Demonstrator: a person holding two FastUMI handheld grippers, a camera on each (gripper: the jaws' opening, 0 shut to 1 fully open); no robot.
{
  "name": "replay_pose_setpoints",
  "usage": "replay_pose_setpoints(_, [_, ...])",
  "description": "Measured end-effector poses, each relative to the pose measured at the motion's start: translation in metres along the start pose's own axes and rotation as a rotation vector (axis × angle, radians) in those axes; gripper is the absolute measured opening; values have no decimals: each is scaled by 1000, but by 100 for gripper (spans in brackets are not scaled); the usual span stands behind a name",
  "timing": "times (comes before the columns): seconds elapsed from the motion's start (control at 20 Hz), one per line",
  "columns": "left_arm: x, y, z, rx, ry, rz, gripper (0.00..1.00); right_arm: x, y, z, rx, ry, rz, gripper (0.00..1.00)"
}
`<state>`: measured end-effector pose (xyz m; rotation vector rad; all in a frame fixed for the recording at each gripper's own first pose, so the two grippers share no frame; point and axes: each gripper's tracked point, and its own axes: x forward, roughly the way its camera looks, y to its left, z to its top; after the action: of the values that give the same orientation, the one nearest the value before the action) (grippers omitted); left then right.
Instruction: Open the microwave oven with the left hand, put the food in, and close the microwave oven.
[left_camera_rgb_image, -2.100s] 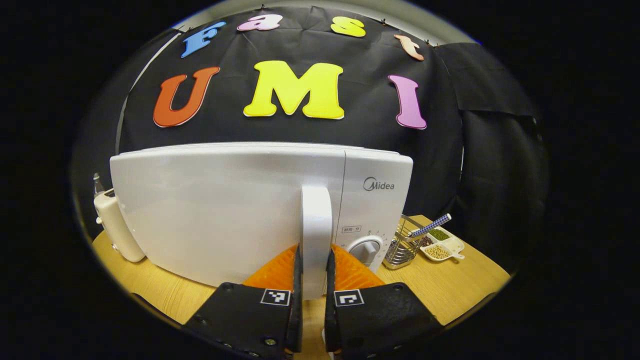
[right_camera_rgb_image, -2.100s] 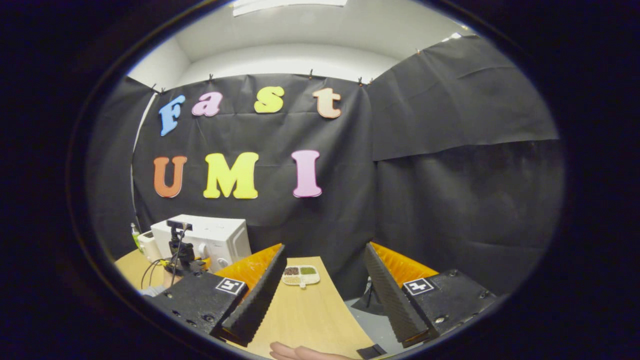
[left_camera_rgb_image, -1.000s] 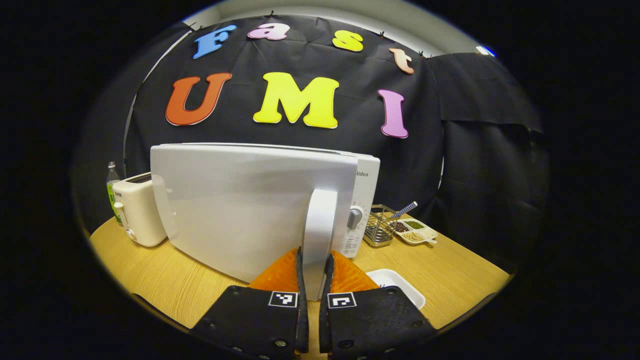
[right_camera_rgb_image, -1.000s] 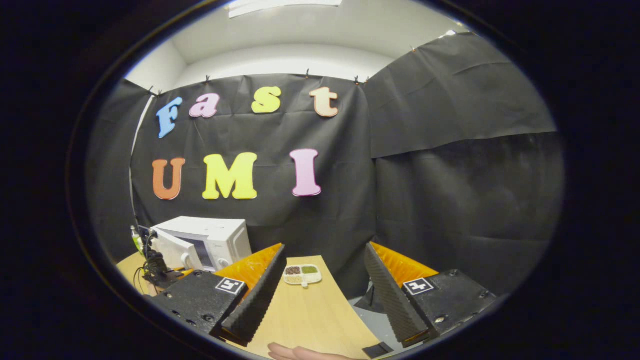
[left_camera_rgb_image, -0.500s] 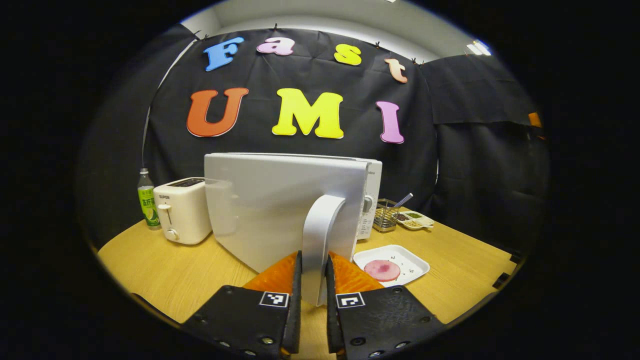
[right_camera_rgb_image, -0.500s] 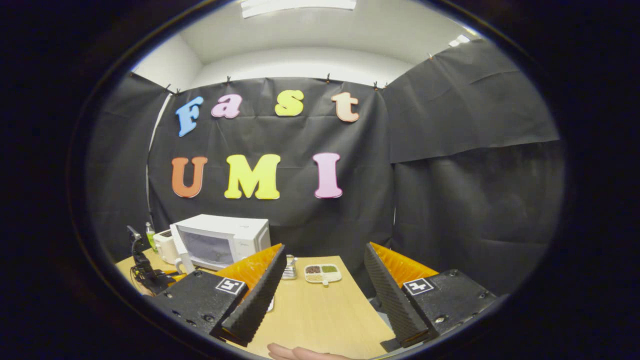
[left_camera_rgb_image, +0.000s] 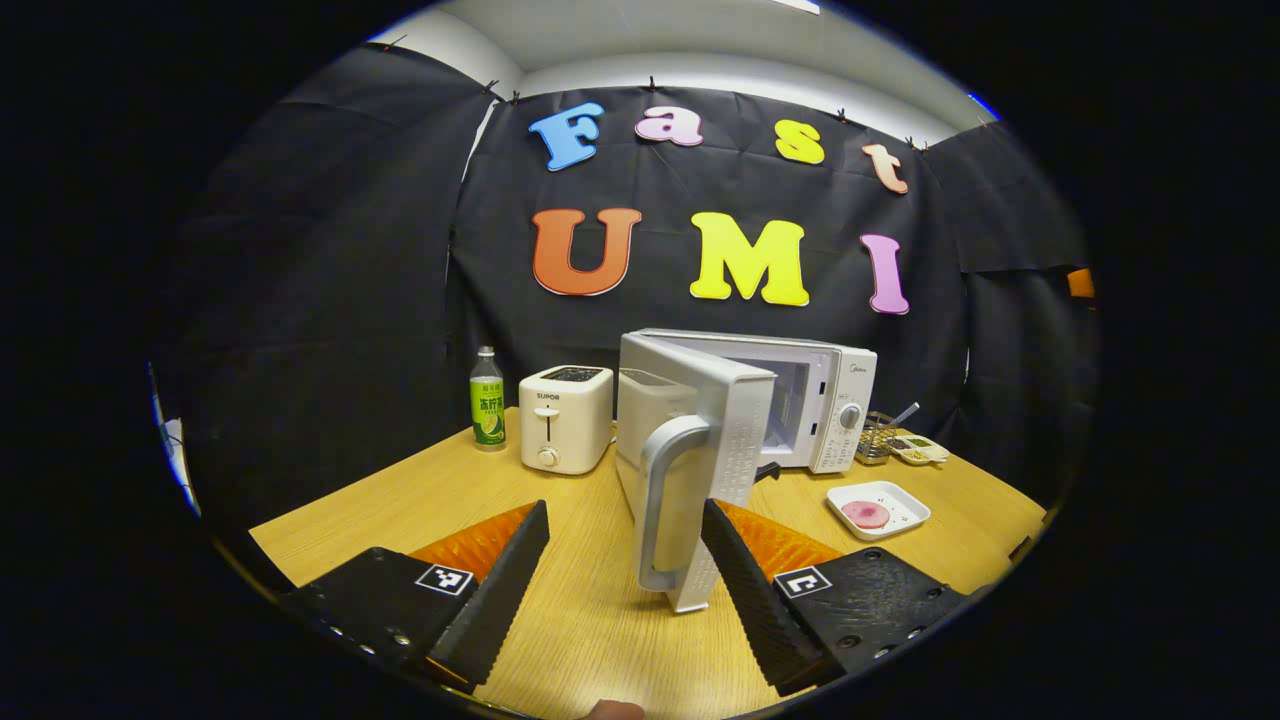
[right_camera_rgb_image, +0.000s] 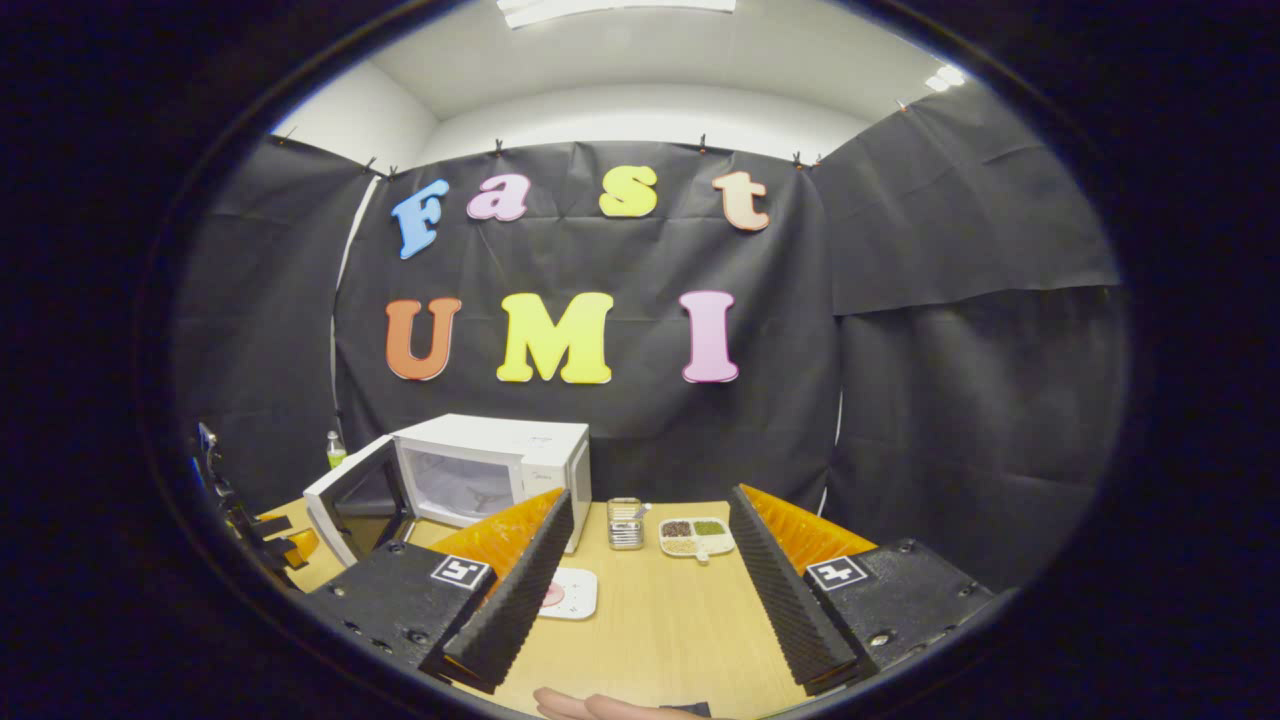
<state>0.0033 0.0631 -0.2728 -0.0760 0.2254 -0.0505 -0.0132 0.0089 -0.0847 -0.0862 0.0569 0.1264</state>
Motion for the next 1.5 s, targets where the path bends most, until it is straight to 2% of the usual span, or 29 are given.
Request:
replay_pose_setpoints(0.3, [-22,5,63,9,-73,22,93,55,11,-5,-25,61,9,95])
replay_pose_setpoints(0.35, [-24,3,74,7,-84,24,93,64,15,-7,-21,76,28,95])
replay_pose_setpoints(0.4, [-24,2,86,10,-97,31,93,74,20,-11,-18,95,46,100])
replay_pose_setpoints(0.45, [-25,1,100,13,-117,36,93,85,20,-14,-21,115,57,95])
replay_pose_setpoints(0.5, [-24,-2,113,15,-133,38,93,96,19,-17,-31,131,64,95])
replay_pose_setpoints(0.55, [-23,-7,124,16,-146,39,93,108,18,-19,-43,151,68,100])
replay_pose_setpoints(0.65, [-23,-17,144,34,-163,48,93,132,17,-32,-65,203,82,100])
replay_pose_setpoints(0.7, [-21,-22,155,49,-178,57,93,144,19,-41,-71,240,99,100])
replay_pose_setpoints(0.75, [-19,-26,165,61,-193,68,93,156,19,-51,-75,281,113,95])
replay_pose_setpoints(0.9, [-17,-39,182,78,-203,83,94,191,19,-93,-75,422,151,100])
replay_pose_setpoints(1.1, [-25,-51,196,44,-235,85,94,209,54,-174,23,747,300,98])
replay_pose_setpoints(1.2, [-29,-58,193,17,-232,73,94,209,68,-209,88,886,348,94])
replay_pose_setpoints(1.35, [-37,-48,199,24,-254,119,94,226,71,-256,164,1024,321,91])
replay_pose_setpoints(1.45, [-43,-39,200,39,-264,154,94,234,73,-277,193,1067,306,89])
replay_pose_setpoints(1.5, [-44,-38,199,39,-266,156,94,238,73,-283,192,1079,309,77])
